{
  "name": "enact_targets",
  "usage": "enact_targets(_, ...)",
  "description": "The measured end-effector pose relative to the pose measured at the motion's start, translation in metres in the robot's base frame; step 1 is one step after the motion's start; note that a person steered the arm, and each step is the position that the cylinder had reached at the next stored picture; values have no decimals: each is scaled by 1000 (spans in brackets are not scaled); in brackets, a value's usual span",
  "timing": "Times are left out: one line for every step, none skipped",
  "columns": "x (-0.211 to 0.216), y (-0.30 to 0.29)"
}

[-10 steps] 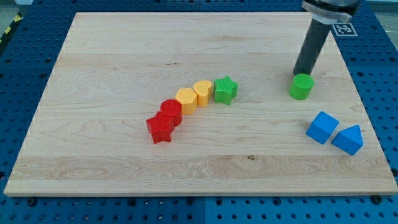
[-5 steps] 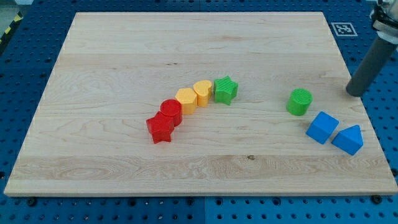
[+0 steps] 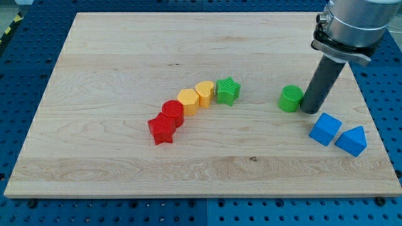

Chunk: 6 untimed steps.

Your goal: Push the green circle parallel to the right of the green star

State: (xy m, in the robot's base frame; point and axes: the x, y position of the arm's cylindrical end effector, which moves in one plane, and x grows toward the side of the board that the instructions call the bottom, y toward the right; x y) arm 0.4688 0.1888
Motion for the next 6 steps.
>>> enact_targets(-19, 2)
enact_targets(-25, -2)
enact_targets(-24, -31)
enact_targets(-24, -51)
enact_targets(-34, -51)
enact_targets(-54, -51)
